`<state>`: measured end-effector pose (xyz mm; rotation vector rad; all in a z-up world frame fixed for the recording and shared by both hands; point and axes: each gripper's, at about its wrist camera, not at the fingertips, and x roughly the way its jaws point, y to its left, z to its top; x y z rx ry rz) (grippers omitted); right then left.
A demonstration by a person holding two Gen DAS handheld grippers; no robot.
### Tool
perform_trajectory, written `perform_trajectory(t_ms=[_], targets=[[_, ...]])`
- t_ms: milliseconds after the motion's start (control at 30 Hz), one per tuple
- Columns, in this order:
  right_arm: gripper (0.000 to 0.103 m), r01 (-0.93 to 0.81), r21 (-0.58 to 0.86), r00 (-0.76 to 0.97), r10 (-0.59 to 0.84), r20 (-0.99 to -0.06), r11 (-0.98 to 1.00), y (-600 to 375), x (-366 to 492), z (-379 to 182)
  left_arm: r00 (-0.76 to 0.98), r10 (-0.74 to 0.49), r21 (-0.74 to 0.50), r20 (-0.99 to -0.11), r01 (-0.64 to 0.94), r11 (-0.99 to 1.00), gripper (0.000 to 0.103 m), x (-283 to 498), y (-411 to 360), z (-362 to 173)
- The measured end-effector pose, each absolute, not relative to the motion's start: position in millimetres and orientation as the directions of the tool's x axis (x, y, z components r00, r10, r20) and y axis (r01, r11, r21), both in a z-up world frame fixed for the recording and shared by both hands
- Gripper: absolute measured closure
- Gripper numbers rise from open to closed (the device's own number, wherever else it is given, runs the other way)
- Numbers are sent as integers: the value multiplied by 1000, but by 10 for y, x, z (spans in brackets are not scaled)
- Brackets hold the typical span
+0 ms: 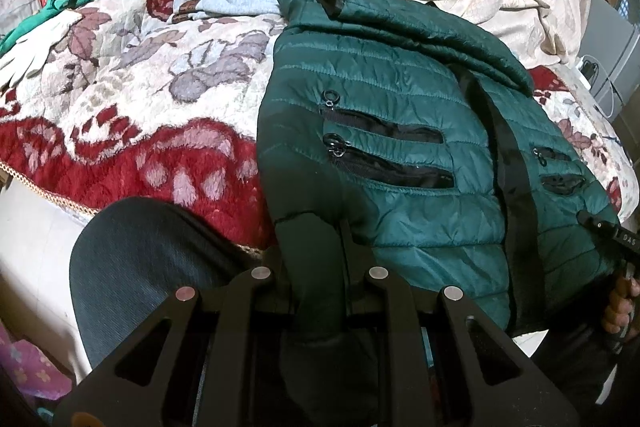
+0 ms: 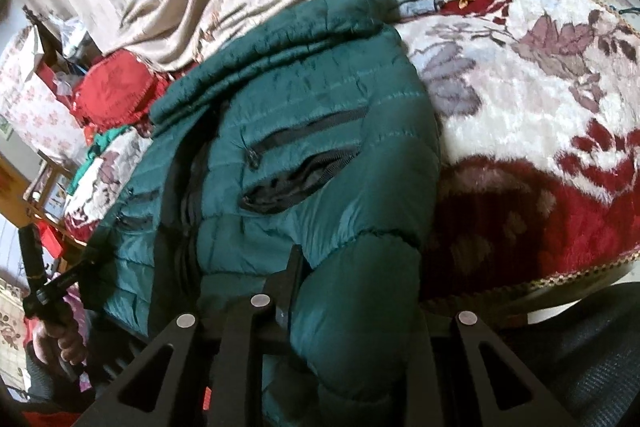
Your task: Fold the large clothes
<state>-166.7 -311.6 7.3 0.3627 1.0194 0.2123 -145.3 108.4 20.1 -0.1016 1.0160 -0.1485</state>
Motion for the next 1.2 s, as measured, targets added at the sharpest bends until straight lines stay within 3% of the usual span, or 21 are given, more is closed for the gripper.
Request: perform_trajectory(t_ms=[267, 400, 433, 533, 567, 600, 633, 800, 1000, 1200], targets=[[68, 31, 397, 423, 348, -837, 917, -3128, -1686, -56, 437, -210, -188, -875, 94, 978, 84, -1473, 1112, -3], [67, 7, 391, 413, 353, -839, 920, -3074, -1711, -61, 383, -247, -227, -890, 96, 969, 72, -1485, 1125, -125], [67, 3, 392, 410, 356, -840, 920, -3069, -1713, -61, 377, -256, -236, -890, 100, 967, 65, -1487, 1126, -140], [70, -26, 391, 417, 366, -832, 920, -3024, -1734, -24, 360, -274, -250, -892, 113, 962, 62, -1499, 1114, -171], [74, -47, 395, 426, 376, -823, 918, -3003, -1752, 16, 368, -276, -249, -888, 121, 961, 64, -1513, 1114, -156], [81, -57, 390, 439, 374, -817, 919, -2988, -1768, 53, 380, -275, -248, -883, 120, 961, 87, -1529, 1121, -133], [83, -62, 385, 449, 371, -813, 921, -2979, -1783, 91, 394, -266, -239, -880, 116, 964, 91, -1538, 1140, -111], [85, -67, 430, 507, 402, -763, 900, -3085, -1834, 186, 437, -291, -273, -851, 106, 956, 92, -1575, 1254, -13], [85, -141, 472, 645, 443, -623, 870, -3187, -1993, 456, 556, -336, -358, -760, 73, 931, 92, -1638, 1432, 265], [85, -180, 459, 685, 446, -576, 870, -3188, -2096, 672, 635, -349, -397, -690, 71, 915, 92, -1721, 1500, 571]])
